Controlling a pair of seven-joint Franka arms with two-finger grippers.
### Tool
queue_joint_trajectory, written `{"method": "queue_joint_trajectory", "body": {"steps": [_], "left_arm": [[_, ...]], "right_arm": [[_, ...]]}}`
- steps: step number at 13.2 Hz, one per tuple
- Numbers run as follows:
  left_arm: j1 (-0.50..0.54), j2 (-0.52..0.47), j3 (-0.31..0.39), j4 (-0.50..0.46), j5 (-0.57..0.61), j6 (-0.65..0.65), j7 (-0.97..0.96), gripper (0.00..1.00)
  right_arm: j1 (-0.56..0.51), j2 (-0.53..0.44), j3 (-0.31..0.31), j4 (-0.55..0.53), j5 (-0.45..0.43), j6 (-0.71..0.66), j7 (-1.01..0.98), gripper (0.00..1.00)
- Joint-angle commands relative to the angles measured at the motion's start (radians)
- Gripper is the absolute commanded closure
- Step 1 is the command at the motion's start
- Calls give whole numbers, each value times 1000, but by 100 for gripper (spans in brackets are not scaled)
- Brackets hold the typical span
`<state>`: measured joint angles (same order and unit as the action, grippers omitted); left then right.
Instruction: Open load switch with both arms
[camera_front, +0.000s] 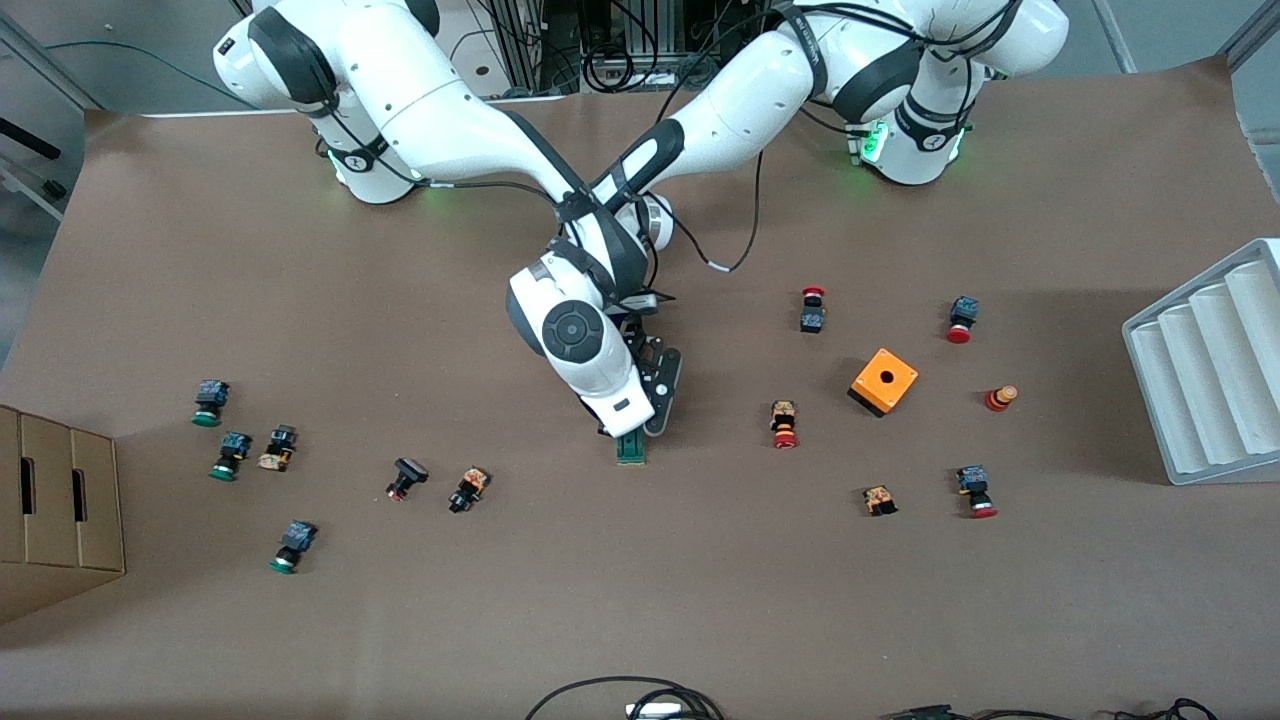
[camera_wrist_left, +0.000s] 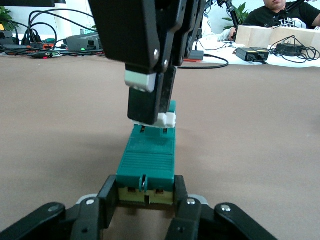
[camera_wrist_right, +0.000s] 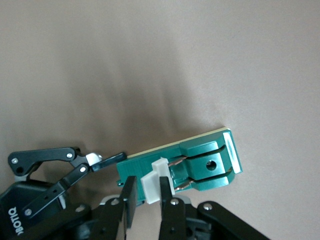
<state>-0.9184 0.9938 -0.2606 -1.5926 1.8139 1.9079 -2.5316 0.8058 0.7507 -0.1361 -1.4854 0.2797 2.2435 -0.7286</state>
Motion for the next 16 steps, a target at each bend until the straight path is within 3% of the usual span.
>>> {"method": "queue_joint_trajectory", "body": {"steps": [1, 16], "left_arm": [[-4, 28, 9, 22, 2, 11, -18, 94], [-4, 28, 9, 22, 2, 11, -18, 94]], "right_arm": [[7, 4, -4, -26, 10, 31, 9, 74], [6, 16, -4, -29, 7, 56, 8, 73]]}}
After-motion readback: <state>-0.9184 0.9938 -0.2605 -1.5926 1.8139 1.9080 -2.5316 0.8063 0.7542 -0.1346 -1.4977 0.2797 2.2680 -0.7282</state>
